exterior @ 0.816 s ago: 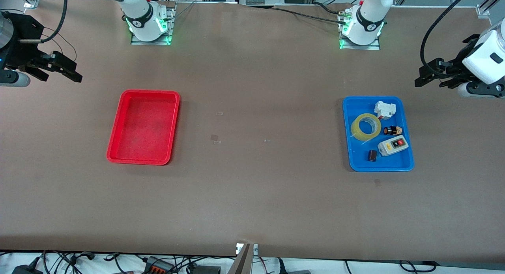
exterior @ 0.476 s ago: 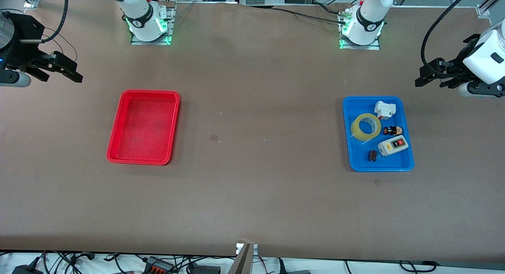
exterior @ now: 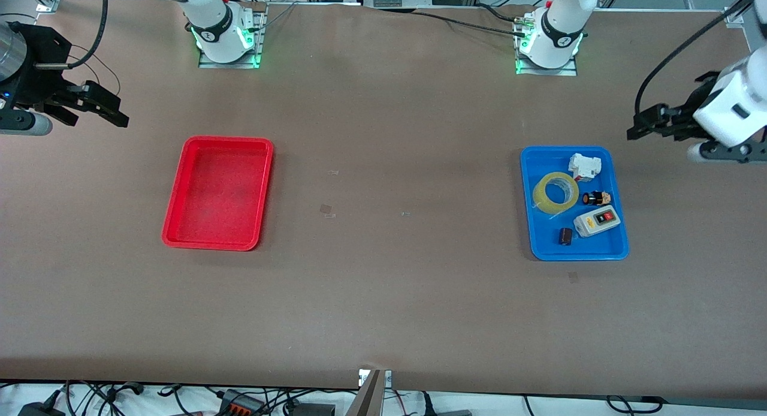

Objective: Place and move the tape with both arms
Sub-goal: 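Move the left gripper over the yellow tape roll in the blue tray, then lower the left gripper and grasp the yellow tape roll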

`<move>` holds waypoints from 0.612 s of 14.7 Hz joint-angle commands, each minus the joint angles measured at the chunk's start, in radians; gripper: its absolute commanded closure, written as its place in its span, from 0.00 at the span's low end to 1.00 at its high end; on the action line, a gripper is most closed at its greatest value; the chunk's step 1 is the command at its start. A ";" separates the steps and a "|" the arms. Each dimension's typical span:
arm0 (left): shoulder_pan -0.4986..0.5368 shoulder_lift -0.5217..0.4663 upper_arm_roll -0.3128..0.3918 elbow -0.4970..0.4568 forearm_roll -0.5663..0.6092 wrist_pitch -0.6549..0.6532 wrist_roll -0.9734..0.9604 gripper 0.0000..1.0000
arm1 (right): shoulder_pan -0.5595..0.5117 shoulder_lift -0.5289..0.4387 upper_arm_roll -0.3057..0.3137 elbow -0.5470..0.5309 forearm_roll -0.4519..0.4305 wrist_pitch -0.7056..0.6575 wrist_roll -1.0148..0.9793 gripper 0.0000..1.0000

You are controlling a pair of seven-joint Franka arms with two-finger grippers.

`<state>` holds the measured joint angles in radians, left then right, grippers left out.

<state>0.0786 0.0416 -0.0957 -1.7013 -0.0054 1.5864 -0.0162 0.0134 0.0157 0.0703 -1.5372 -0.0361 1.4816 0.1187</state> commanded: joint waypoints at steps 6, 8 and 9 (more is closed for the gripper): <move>0.027 -0.017 -0.004 -0.442 0.016 0.475 0.019 0.00 | -0.003 0.012 0.003 0.002 0.002 0.009 0.002 0.01; 0.032 0.047 -0.002 -0.446 0.018 0.520 0.019 0.00 | -0.003 0.012 0.002 0.002 0.002 0.009 0.002 0.01; 0.039 0.072 -0.002 -0.454 0.018 0.552 0.019 0.00 | -0.003 0.012 0.002 0.002 0.002 0.009 0.004 0.01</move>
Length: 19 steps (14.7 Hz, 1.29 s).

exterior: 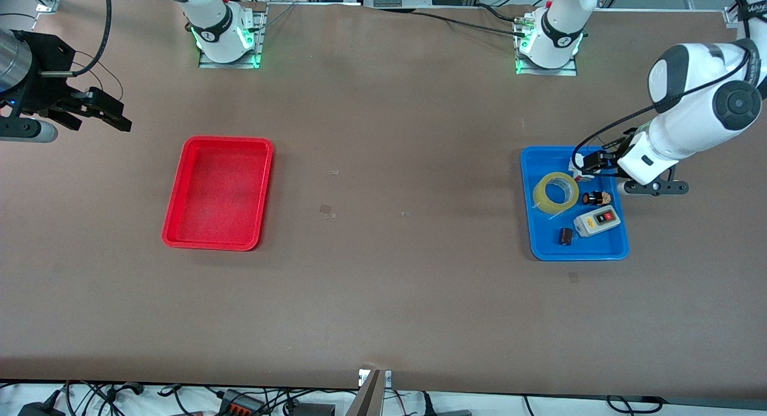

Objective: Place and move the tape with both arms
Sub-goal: 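Lower the left gripper and grasp the yellow tape roll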

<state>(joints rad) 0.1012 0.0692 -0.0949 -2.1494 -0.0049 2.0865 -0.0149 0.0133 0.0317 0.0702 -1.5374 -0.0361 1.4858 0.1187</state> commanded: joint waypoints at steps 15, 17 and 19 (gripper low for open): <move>0.025 0.236 -0.005 -0.092 0.019 0.271 0.026 0.00 | -0.001 0.005 0.003 0.002 0.002 0.010 0.002 0.01; 0.025 0.239 -0.006 -0.105 0.019 0.270 0.026 0.00 | -0.001 0.008 0.003 0.002 0.002 0.010 0.004 0.01; 0.023 0.262 -0.006 -0.104 0.019 0.283 0.026 0.00 | -0.001 0.008 0.002 0.002 0.002 0.010 0.004 0.01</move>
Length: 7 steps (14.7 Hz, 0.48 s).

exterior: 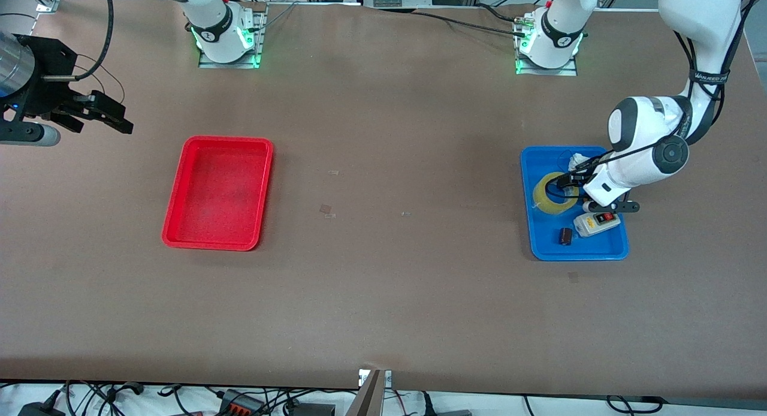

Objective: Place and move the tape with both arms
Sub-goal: 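Lower the left gripper and grasp the yellow tape roll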

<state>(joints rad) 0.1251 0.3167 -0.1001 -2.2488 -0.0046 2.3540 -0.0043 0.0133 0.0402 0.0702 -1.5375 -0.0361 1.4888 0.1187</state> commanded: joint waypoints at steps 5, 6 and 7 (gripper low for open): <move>0.001 0.058 -0.001 0.000 0.018 0.070 0.013 0.24 | -0.001 0.000 0.003 0.002 0.002 0.008 0.004 0.01; 0.001 0.053 -0.001 0.000 0.017 0.067 0.012 0.44 | -0.001 0.000 0.003 0.002 0.002 0.010 0.004 0.01; 0.001 0.051 -0.001 0.001 0.018 0.065 0.012 0.59 | -0.001 0.000 0.003 0.004 0.002 0.010 0.004 0.01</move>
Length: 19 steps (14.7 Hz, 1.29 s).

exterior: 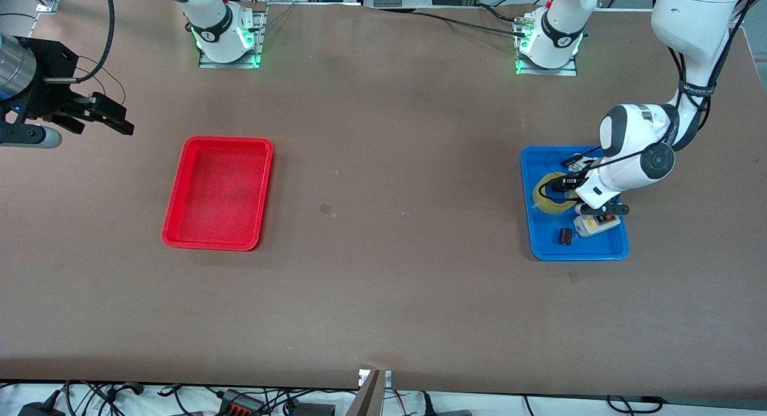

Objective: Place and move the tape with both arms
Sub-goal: 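Carry the tape to the table middle while the right gripper reaches over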

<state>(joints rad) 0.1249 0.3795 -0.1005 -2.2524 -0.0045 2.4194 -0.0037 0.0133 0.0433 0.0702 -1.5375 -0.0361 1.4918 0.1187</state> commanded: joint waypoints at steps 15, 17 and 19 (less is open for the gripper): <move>-0.002 -0.205 -0.247 0.146 0.015 -0.322 -0.302 1.00 | -0.007 -0.002 0.000 0.004 0.010 0.011 0.001 0.01; -0.028 -0.145 -0.338 0.195 0.017 -0.318 -0.466 1.00 | -0.009 0.000 0.000 0.004 0.010 0.011 -0.001 0.01; -0.105 -0.078 -0.364 0.259 0.017 -0.313 -0.609 1.00 | -0.010 0.006 -0.003 0.004 0.010 0.011 -0.007 0.01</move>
<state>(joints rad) 0.0704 0.2119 -0.4414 -2.0890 -0.0046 2.1176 -0.4915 0.0115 0.0451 0.0687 -1.5378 -0.0355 1.4998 0.1187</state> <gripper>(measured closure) 0.744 0.013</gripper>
